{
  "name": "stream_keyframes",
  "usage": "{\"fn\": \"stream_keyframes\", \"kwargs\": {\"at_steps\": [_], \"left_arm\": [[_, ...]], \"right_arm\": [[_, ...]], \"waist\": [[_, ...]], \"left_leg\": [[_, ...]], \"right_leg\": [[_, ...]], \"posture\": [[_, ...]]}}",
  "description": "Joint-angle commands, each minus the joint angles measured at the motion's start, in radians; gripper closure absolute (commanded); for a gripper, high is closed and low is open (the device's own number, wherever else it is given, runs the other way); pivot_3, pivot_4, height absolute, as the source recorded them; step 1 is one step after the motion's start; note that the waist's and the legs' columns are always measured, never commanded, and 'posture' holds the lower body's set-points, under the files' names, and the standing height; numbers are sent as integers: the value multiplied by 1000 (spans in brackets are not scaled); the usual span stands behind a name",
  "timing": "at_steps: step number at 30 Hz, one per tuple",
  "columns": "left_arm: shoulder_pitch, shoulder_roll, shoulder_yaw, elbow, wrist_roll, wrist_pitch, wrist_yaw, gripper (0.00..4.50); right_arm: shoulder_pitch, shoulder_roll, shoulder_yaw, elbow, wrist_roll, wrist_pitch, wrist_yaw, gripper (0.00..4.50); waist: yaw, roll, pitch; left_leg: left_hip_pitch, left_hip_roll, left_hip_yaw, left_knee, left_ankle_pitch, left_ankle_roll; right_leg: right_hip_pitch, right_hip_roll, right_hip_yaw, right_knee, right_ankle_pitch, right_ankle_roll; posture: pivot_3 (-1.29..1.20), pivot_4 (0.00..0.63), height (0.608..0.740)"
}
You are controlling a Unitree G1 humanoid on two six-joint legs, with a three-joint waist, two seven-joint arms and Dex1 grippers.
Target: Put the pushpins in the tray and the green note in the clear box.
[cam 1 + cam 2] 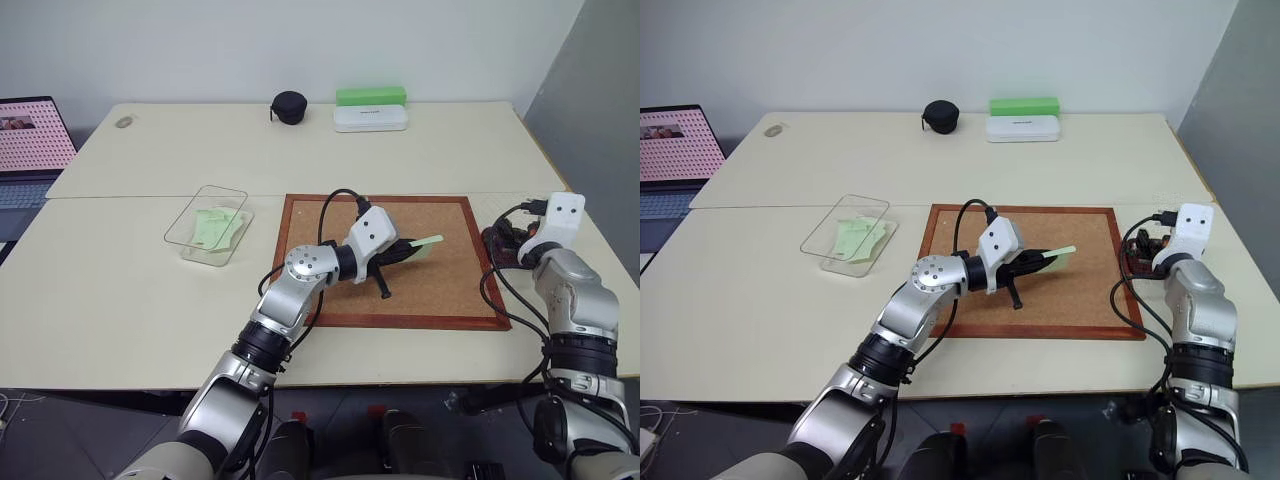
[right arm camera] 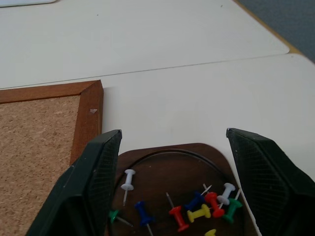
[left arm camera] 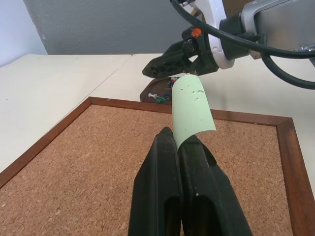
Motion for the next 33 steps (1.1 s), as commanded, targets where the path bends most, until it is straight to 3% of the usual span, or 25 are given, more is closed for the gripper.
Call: {"fn": "stream_keyframes", "kwargs": {"at_steps": [1,6,11,19,23,33], "left_arm": [[-15,-5,48,-2,-1,-8,46,4500],[-49,-3,156,24,11,38,220,4500],[-37,41,307,-26,81,106,513,4500],[95,76,478,-200,213,249,880,4500],[119,73,510,-218,202,279,917,4500],[122,72,523,-198,198,279,944,2517]], "right_arm": [[49,-20,38,-146,12,-53,65,913],[168,-18,139,-407,141,-67,291,913],[228,-37,249,-663,278,23,417,913],[166,8,349,-779,422,95,458,913],[136,29,379,-761,428,98,447,913],[129,29,401,-710,397,58,456,902]], "waist": [[-2,0,0],[-7,0,0],[-10,0,0],[3,-1,0],[5,-2,0],[7,-3,1]], "left_leg": [[0,0,0,0,0,0],[0,1,-1,0,0,0],[0,1,-2,0,0,0],[0,0,-3,0,0,0],[0,0,-4,0,0,0],[-1,0,-4,1,0,0]], "right_leg": [[0,0,0,0,0,0],[0,1,0,0,-2,3],[0,1,-1,0,-2,3],[0,-1,-3,0,-2,3],[0,-1,-4,0,-2,3],[0,-1,-4,-1,0,0]], "posture": [[0,150,740],[0,150,740],[0,150,740],[0,150,740],[0,150,740],[0,150,740]]}}
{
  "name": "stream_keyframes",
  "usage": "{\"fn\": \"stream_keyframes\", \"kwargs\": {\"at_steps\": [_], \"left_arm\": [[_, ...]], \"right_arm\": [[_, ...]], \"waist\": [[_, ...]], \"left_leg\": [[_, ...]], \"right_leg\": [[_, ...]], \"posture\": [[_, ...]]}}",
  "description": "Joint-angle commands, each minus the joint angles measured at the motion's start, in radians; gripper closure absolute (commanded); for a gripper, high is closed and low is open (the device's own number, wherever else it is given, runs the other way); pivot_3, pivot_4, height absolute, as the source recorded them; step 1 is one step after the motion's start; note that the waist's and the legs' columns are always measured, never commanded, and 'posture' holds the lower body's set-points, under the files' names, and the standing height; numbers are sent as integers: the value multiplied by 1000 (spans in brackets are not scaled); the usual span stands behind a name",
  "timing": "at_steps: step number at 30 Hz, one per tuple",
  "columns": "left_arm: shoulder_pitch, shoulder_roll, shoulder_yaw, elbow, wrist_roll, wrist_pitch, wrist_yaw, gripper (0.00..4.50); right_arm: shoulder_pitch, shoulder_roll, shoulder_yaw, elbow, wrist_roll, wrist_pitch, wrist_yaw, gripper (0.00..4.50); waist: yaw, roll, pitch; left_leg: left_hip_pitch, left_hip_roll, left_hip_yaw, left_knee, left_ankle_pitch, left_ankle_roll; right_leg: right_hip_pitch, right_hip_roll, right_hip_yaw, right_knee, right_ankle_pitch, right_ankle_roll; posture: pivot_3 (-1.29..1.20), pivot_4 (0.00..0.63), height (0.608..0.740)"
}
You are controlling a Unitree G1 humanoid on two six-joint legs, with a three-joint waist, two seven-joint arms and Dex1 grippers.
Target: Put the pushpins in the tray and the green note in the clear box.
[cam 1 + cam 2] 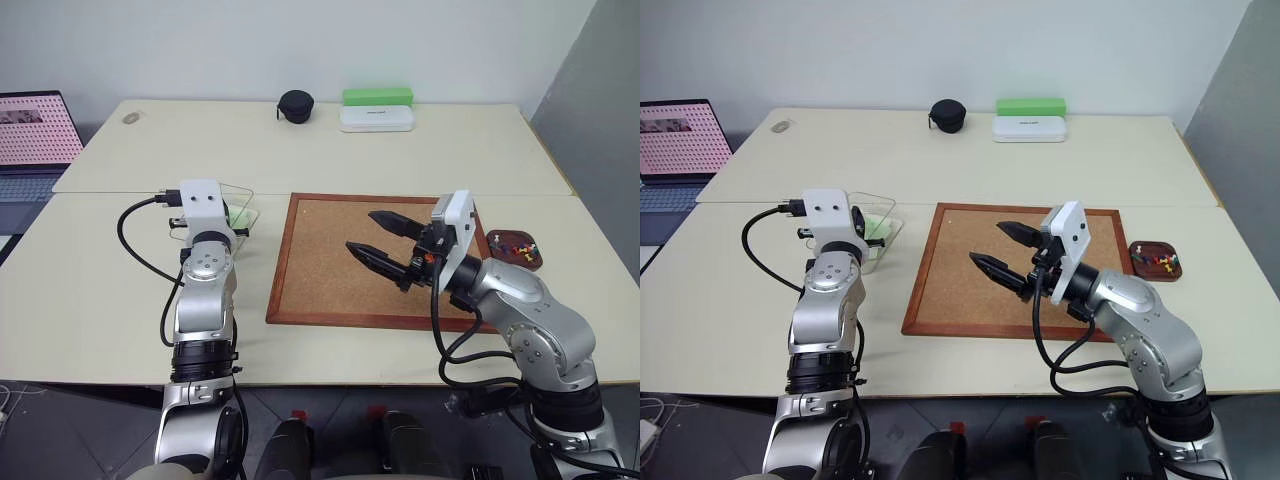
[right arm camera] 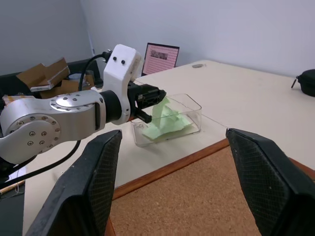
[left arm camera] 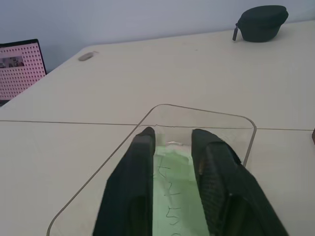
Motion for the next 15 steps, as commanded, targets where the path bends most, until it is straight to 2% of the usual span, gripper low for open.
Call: {"fn": "stream_keyframes", "kwargs": {"at_steps": [1,4,6,8,10,15], "left_arm": [[-5,3,-6,-30,8,-15,18,2322],[-5,1,-18,-36,11,-30,17,1675],[7,-16,-53,-64,-43,-65,-72,1310],[48,-19,-141,-117,-97,-65,-223,1005],[77,-23,-184,-147,-122,-44,-288,1005],[172,-83,-225,-188,-160,-48,-308,1005]], "right_arm": [[-9,-6,-9,-13,-7,-31,4,902],[-8,-7,-14,-9,-19,-38,-11,902],[-3,-7,-14,10,-83,-48,-71,902],[9,14,-14,44,-175,-63,-175,902],[17,30,-12,65,-235,-68,-243,902],[80,117,-14,130,-421,-103,-476,902]], "waist": [[0,0,0],[0,0,0],[0,0,0],[0,0,0],[3,0,0],[0,0,0]], "left_leg": [[0,0,0,0,0,0],[0,0,0,0,0,0],[0,0,0,0,0,0],[0,0,0,0,0,0],[0,0,1,0,0,0],[0,0,1,0,0,0]], "right_leg": [[0,0,0,0,0,0],[0,0,0,0,0,0],[0,0,0,0,0,0],[0,0,0,0,0,0],[0,-1,1,0,1,-2],[0,-1,1,0,1,-2]], "posture": [[0,150,740],[0,150,740],[0,150,740],[0,150,740],[0,150,740],[0,150,740]]}}
